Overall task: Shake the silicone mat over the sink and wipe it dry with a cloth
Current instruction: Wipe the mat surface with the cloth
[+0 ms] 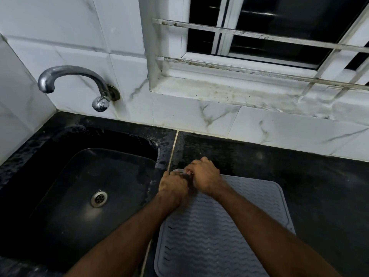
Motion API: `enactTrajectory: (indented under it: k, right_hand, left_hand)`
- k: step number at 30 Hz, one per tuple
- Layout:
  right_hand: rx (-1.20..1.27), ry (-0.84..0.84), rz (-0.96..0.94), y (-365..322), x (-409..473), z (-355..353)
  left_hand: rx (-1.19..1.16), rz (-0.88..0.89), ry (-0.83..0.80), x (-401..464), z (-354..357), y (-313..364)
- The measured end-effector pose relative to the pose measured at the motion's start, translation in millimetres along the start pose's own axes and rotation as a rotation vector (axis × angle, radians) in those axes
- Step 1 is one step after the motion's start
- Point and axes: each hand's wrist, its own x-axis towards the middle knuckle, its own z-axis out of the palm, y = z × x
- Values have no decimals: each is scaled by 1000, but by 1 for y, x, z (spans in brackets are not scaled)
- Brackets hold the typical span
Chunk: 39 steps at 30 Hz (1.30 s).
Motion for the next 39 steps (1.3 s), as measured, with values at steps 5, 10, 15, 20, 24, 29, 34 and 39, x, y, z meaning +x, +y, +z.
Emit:
enactTrajectory:
  k: [5, 10, 15, 20, 24, 29, 34, 39]
  right_hand:
    - [64, -25, 40, 15, -8, 4]
    - [163, -63, 200, 61, -31, -2]
    - [172, -38, 264, 61, -35, -5]
    - [119, 28, 197, 41, -27, 0]
    - [126, 11, 186, 59, -30, 3]
    - [140, 33, 185, 92, -47, 4]
    - [145, 27, 248, 139, -74, 0]
    - [108, 65, 316, 143, -76, 0]
  left_hand:
    - [59, 1, -20, -3, 0, 0]
    - [59, -1, -57, -2, -5, 1]
    - [51, 5, -82, 2, -10, 10]
    - [-19, 95, -39, 20, -6, 38]
    - [-97, 76, -96, 28, 5, 40]
    - [-60, 74, -112, 27, 6, 44]
    - [-4, 84, -121, 27, -2, 47]
    - [39, 51, -91, 21, -3, 63]
